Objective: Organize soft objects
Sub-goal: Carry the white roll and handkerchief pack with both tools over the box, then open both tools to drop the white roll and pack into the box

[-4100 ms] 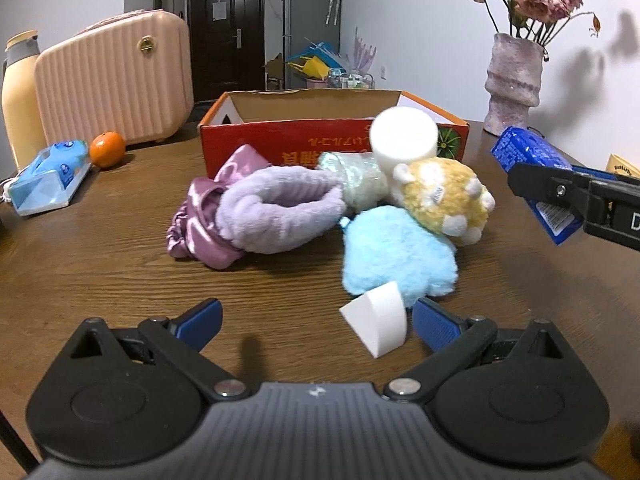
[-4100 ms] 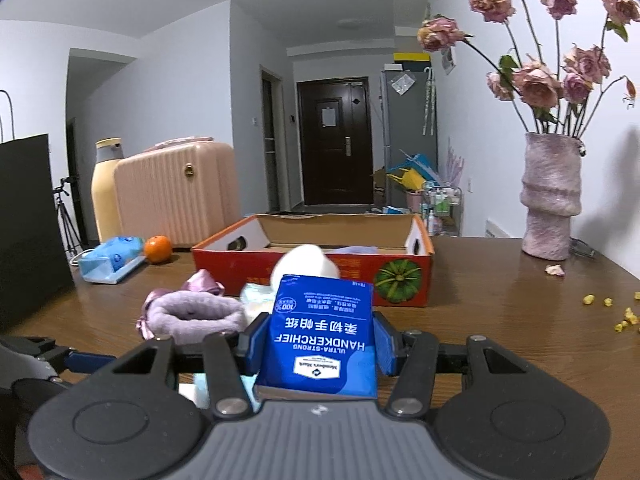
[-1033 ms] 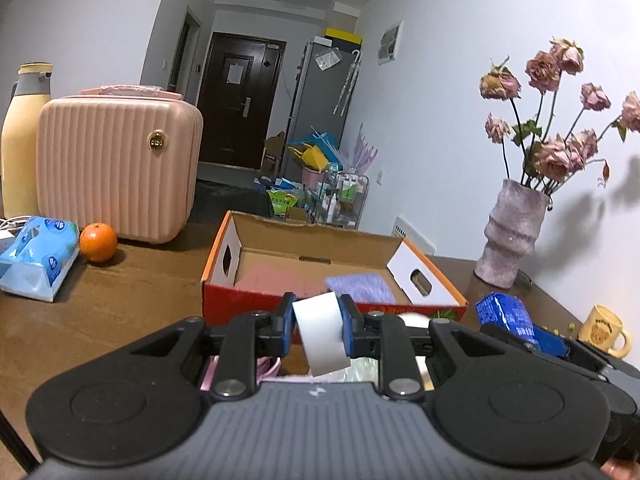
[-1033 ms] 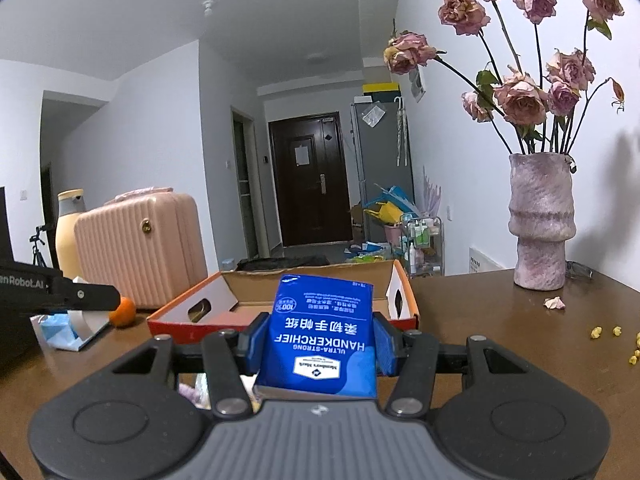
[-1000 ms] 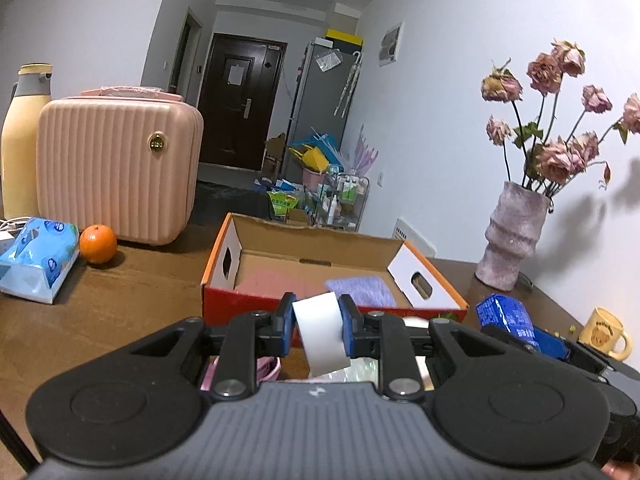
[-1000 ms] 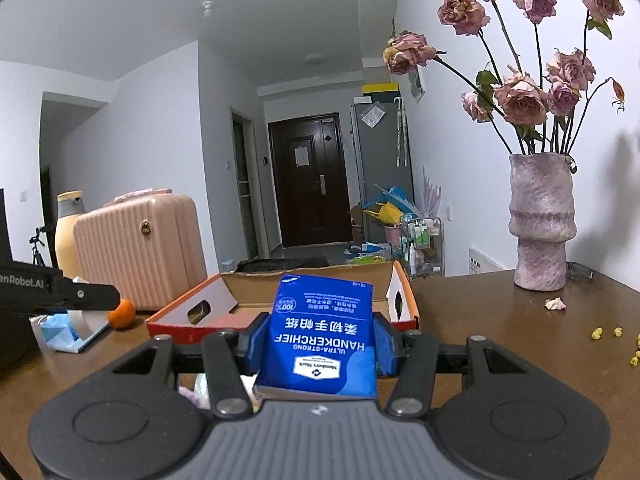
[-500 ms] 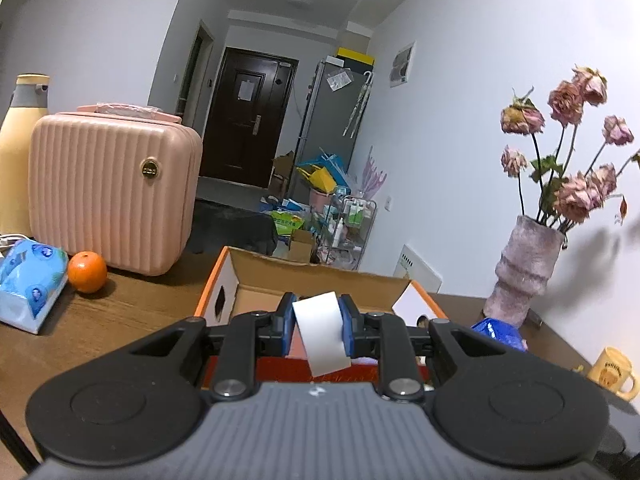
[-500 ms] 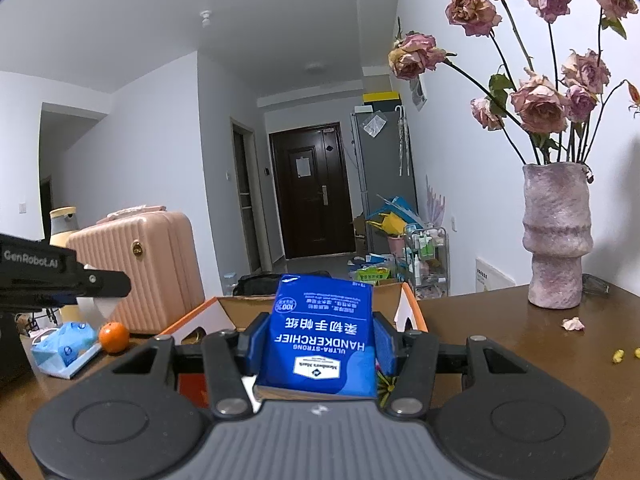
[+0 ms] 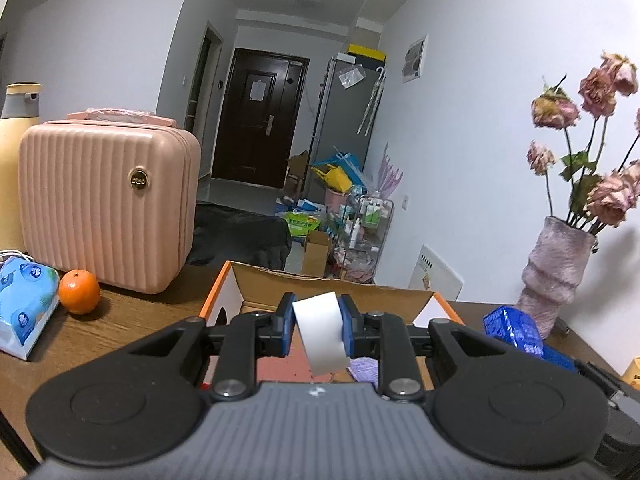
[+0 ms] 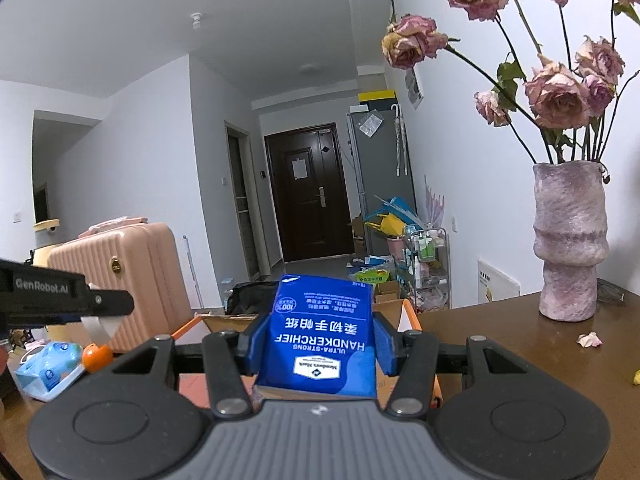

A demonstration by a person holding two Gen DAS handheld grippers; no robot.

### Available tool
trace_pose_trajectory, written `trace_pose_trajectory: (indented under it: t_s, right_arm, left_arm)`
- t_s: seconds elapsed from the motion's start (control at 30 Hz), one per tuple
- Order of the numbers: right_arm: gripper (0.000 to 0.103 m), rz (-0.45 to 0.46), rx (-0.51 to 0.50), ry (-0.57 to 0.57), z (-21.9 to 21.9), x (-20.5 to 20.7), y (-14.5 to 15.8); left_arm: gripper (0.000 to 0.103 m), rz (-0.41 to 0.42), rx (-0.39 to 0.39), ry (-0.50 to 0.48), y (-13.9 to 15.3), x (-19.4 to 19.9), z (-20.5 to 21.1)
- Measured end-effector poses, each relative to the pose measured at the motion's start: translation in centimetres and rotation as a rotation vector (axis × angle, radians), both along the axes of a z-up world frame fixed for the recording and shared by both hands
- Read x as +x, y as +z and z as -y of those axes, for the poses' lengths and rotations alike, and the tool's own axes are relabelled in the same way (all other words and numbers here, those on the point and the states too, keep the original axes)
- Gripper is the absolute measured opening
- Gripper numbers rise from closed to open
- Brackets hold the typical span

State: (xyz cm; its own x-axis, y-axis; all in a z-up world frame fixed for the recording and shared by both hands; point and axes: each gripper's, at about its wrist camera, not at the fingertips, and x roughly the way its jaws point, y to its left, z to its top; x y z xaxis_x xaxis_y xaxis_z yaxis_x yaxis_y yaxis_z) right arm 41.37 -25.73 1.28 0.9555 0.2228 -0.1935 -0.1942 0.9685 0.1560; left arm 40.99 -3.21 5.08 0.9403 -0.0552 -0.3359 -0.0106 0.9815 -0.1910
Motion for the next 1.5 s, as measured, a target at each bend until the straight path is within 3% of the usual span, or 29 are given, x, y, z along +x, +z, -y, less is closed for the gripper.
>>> trace_pose_trajectory:
  t_s: [0.83,1.27,1.5]
  right_arm:
    - [0.052,-0.066,-0.121,0.043,-2.0,8.3,-1.2]
    - [0.052,-0.148,-0.164,0.028,-2.4,10.4,-2.6]
    - [0.052,-0.174,-0.178,0.019,-2.5,10.6,-3.3]
  left_arm:
    - [0.023,-0.128,0.091,0.059,-2.5,9.1,0.3]
    - [0.023,-0.224,0.134,0.089,-4.8,11.7,0.1]
    - [0.023,-0.226,0.144,0.084,-5.4,12.0,0.1]
